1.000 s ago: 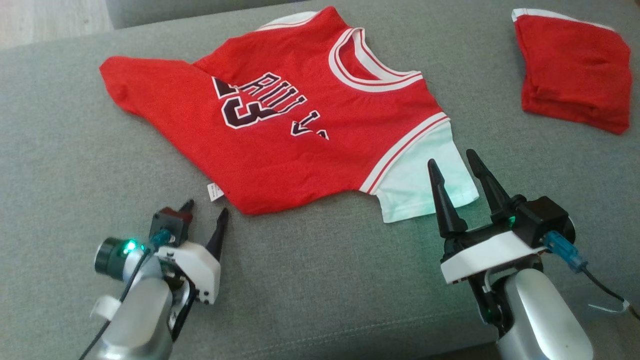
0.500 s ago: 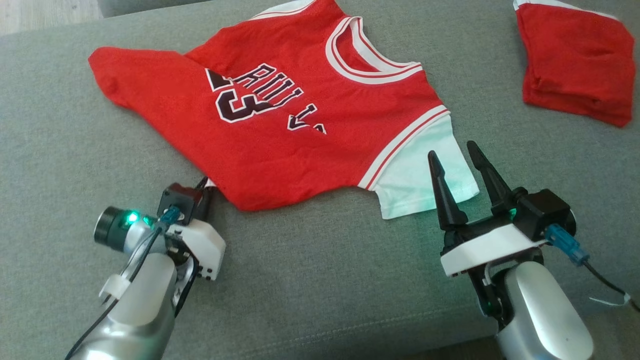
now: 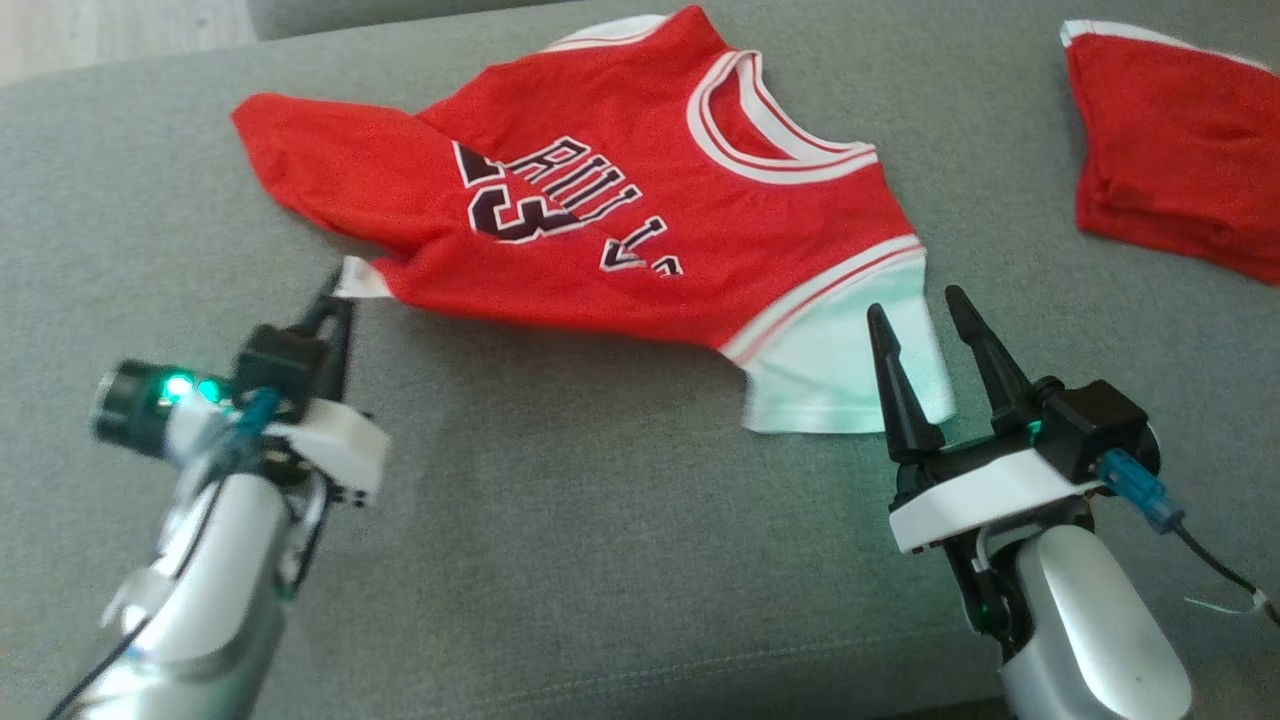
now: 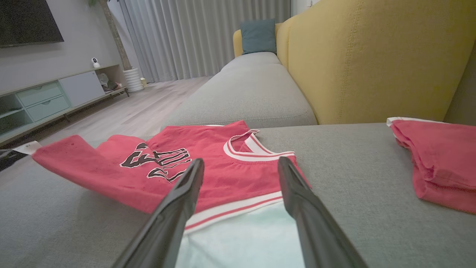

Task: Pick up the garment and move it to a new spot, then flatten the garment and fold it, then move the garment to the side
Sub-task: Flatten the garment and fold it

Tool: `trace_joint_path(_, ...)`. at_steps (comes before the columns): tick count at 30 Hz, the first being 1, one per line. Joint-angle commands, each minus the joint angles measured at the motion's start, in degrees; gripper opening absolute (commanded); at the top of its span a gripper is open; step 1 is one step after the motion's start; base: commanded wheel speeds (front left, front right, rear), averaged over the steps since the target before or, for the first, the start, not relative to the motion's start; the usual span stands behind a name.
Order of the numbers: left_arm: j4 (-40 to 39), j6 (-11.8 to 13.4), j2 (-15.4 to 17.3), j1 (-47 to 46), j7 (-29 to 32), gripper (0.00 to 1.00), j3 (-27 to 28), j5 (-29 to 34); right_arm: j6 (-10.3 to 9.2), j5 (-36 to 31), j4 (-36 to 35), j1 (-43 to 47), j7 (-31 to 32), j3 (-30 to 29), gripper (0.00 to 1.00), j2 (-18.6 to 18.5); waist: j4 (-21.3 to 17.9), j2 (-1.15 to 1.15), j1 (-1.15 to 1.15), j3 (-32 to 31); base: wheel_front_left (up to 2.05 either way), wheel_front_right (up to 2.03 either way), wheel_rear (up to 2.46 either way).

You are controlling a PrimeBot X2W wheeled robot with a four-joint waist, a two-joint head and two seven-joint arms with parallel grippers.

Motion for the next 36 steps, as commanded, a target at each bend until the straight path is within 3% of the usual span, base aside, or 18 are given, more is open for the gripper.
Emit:
trace_joint_path(1,-3.5,0.9,3.2,-0.9,-0.7,0.0,3.2,0.6,0.37,0.2,-1.4,-1.0,-0.8,1.3,1.0,0.2,0.7,0.0,0.0,-0.6,0.0,0.0,0.0)
trace_joint_path(9,-14.7,5.2,9.8,2.8,0.3,0.0,5.0,4.2,0.37,1.2,0.0,-0.8,-1.0,1.9,1.0,0.2,1.8,0.0,0.0,-2.1,0.0,0.0,0.0)
trace_joint_path(15,-26.1,11.7,13.8,9.3,5.8,0.0,7.6,7.1,0.37,1.7,0.5,-0.8,-1.3,2.2,1.0,0.2,1.4,0.0,0.0,-2.0,0.0,0.0,0.0)
trace_joint_path(24,-28.1,15.8,11.2,24.0,8.3,0.0,8.9,1.7,0.37,1.6,1.0,-1.7,-1.6,2.4,1.0,0.2,0.2,0.0,0.0,-0.9,0.0,0.0,0.0)
trace_joint_path(34,-24.3,12.3,5.1,27.8,8.6,0.0,2.6,-2.0,0.37,1.7,1.5,-2.1,-1.7,2.7,1.0,0.2,1.4,0.0,0.0,-0.5,0.0,0.0,0.0)
trace_joint_path(35,-23.4,11.7,4.6,27.6,8.6,0.17,2.5,-2.8,0.37,1.7,1.6,-2.2,-1.7,2.9,1.0,0.2,1.5,0.0,0.0,-0.6,0.0,0.0,0.0)
trace_joint_path(36,-22.6,11.0,4.1,27.5,8.2,0.71,2.5,-3.8,0.37,1.8,1.7,-2.1,-1.7,3.0,1.0,0.2,1.7,0.0,0.0,-0.7,0.0,0.0,0.0)
